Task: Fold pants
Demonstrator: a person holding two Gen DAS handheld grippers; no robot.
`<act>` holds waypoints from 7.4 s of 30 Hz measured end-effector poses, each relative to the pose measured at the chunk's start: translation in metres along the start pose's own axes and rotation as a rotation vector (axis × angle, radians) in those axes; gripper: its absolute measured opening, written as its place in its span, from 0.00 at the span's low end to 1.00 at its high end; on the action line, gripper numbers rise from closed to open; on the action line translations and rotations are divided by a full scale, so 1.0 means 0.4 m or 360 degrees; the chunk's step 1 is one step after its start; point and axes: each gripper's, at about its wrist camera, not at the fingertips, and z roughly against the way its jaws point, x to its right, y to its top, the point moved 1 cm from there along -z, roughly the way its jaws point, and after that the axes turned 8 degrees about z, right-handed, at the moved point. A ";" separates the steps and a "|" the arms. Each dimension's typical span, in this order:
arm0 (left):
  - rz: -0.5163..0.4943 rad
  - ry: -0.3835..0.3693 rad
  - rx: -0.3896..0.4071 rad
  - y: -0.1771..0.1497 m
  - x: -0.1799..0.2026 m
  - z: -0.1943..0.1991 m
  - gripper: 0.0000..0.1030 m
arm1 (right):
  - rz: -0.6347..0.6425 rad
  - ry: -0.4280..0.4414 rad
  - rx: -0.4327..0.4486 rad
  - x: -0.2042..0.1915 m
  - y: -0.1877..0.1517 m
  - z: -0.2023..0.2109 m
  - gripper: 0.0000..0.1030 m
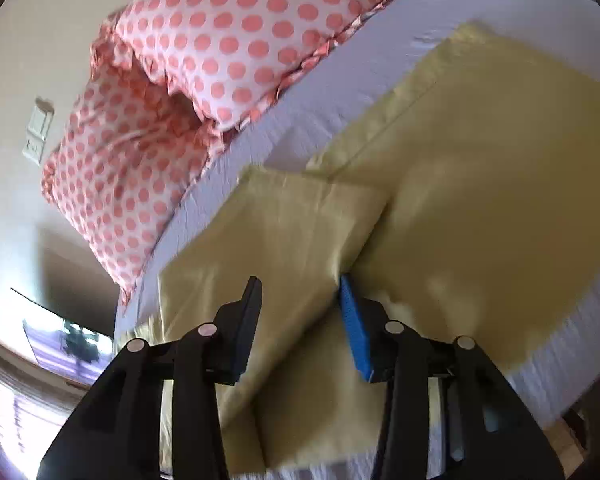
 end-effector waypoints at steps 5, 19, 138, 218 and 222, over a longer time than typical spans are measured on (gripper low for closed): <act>-0.0019 -0.0019 -0.0025 0.000 0.011 -0.011 0.92 | -0.0120 0.0139 -0.0086 0.007 -0.040 0.016 0.42; -0.0063 -0.0038 0.0004 0.001 0.045 0.001 0.92 | -0.0248 0.0019 0.0623 0.141 0.110 0.086 0.02; -0.1783 -0.0659 -0.0477 -0.431 0.709 -0.094 0.42 | 0.0470 0.0408 -0.0209 -0.113 -0.013 -0.138 0.88; -0.1166 0.0236 -0.0476 -0.176 0.480 -0.324 0.98 | 0.1102 -0.0533 -0.0087 -0.378 -0.296 -0.203 0.99; -0.1168 0.0228 -0.0462 -0.178 0.479 -0.322 0.98 | 0.1088 -0.0546 -0.0086 -0.382 -0.299 -0.201 0.99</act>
